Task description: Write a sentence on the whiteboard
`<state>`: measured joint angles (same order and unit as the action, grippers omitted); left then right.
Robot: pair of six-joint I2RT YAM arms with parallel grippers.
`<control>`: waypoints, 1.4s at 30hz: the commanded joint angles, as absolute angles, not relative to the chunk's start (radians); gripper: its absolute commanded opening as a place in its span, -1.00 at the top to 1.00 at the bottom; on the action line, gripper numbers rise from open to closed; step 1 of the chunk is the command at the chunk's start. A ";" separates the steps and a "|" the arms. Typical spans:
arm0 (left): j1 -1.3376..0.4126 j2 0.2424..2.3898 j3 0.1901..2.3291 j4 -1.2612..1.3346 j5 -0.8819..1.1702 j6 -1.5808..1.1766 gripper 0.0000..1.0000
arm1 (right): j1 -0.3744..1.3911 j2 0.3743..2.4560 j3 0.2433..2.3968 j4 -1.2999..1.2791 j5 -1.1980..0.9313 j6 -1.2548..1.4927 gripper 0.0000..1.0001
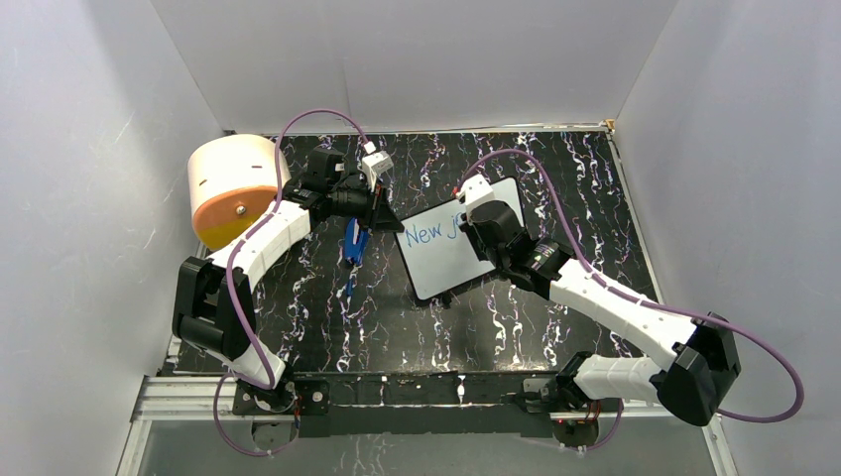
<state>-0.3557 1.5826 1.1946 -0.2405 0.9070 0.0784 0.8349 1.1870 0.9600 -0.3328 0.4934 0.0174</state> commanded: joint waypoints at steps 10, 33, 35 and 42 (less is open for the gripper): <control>-0.364 1.605 1.207 -0.300 0.889 0.123 1.00 | 0.828 1.199 1.020 -0.254 0.492 0.002 1.00; -0.364 1.603 1.208 -0.302 0.885 0.126 1.00 | 0.821 1.191 0.991 -0.378 0.492 0.023 1.00; -0.364 1.604 1.207 -0.302 0.885 0.126 1.00 | 0.822 1.186 0.992 -0.375 0.494 0.023 1.00; -0.363 1.602 1.208 -0.305 0.882 0.127 1.00 | 0.820 1.175 1.000 -0.368 0.516 0.015 1.00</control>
